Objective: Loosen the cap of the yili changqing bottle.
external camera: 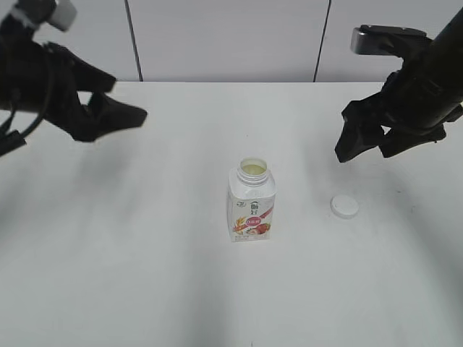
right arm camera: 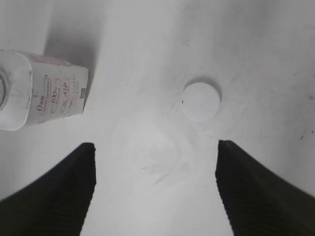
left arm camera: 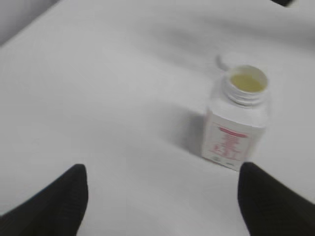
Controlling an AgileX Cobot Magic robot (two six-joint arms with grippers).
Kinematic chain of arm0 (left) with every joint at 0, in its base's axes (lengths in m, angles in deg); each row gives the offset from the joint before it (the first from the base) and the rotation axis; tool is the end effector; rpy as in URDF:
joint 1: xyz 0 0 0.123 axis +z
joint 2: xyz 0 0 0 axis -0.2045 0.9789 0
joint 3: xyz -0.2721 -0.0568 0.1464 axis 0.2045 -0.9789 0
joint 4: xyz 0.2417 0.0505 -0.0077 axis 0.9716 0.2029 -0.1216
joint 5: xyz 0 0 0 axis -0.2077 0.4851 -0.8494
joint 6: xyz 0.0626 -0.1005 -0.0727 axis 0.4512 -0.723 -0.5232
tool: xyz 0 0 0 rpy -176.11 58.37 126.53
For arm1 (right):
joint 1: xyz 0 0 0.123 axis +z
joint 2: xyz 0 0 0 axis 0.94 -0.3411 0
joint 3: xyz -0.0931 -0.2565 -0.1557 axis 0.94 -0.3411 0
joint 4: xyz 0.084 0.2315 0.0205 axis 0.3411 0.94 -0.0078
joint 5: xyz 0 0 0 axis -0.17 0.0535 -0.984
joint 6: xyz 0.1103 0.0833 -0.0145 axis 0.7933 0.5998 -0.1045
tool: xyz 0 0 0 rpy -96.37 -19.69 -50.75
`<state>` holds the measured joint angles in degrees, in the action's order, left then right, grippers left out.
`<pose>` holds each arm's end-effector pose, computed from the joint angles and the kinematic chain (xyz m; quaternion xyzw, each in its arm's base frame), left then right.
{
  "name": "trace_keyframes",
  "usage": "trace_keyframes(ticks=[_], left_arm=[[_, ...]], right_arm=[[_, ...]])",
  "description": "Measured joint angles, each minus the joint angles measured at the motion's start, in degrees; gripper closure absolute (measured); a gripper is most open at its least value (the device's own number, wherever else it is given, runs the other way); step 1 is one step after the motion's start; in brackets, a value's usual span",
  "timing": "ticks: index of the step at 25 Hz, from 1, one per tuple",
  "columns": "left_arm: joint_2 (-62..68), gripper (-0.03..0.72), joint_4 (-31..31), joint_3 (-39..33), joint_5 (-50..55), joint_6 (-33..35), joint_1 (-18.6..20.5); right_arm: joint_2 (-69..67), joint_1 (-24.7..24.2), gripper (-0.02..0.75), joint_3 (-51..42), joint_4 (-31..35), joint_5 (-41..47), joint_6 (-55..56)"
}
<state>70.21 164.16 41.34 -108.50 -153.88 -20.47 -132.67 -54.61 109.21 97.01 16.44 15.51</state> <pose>0.3132 -0.1335 0.2263 0.4602 0.7633 -0.2038 0.4051 0.3245 0.1224 0.2209 -0.1602 0.9688 0.1306 0.1370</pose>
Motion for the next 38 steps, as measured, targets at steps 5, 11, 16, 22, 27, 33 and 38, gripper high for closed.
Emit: trace_keyframes(ticks=[5,11,16,22,27,33,38], left_arm=[[-10.4,0.137,0.1,0.0,16.5,-5.5,0.1],[-15.8,0.141,-7.0,0.0,49.4,-6.5,0.2],[-16.2,0.148,-27.6,0.0,66.0,9.7,0.2],[-16.2,0.152,-62.4,0.0,79.0,38.8,0.3],[-16.2,0.152,-85.3,0.0,85.3,58.1,0.3],[-18.3,0.153,-99.7,0.0,93.6,70.3,0.3],[-23.7,0.153,-108.3,0.0,95.1,77.4,0.3]], right_arm=[[0.7,0.0,0.143,0.1,-0.1,0.2,-0.1],[0.8,0.0,0.144,0.1,-0.2,4.2,-0.2],[0.9,0.0,0.144,0.1,-0.3,5.9,-0.2],[1.3,0.0,0.144,0.1,-1.4,6.2,-0.9],[5.2,0.0,0.144,0.1,-5.0,6.8,-1.2],[12.3,0.0,0.144,0.1,-5.5,10.7,-1.2],[17.5,0.0,0.144,0.1,-5.8,12.4,-0.3]])
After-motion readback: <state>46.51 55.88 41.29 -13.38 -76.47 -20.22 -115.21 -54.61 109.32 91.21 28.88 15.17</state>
